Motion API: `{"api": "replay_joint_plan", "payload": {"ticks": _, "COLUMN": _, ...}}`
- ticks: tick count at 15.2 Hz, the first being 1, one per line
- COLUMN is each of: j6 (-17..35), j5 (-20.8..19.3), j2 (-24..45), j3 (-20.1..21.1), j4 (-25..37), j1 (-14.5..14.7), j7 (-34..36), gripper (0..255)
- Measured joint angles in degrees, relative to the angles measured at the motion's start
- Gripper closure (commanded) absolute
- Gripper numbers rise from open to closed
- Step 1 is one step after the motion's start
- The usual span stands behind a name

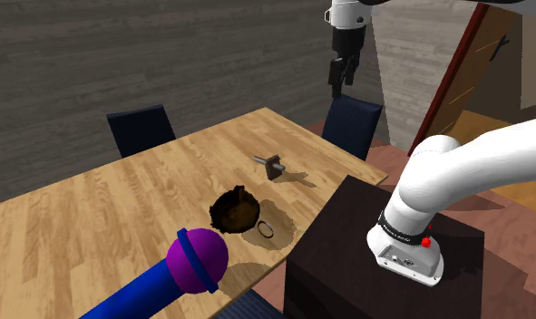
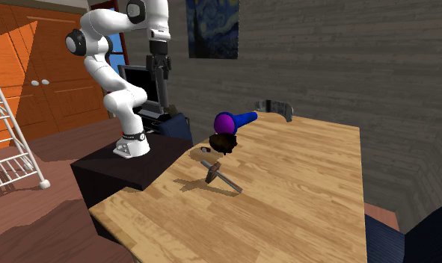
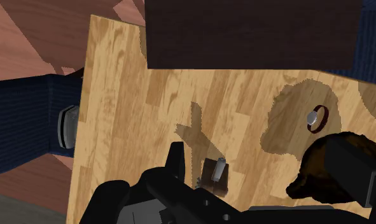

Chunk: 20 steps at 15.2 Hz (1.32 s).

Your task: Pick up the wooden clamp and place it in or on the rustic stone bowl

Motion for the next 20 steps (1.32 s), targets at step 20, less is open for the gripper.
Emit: {"api": "replay_joint_plan", "payload": {"ticks": 20, "j6": 25.5, "j5": 3.3, "j2": 33.8, "j3": -1.6, "j4": 1.8, "j1": -0.8, "j7": 6.2, "gripper": 0}}
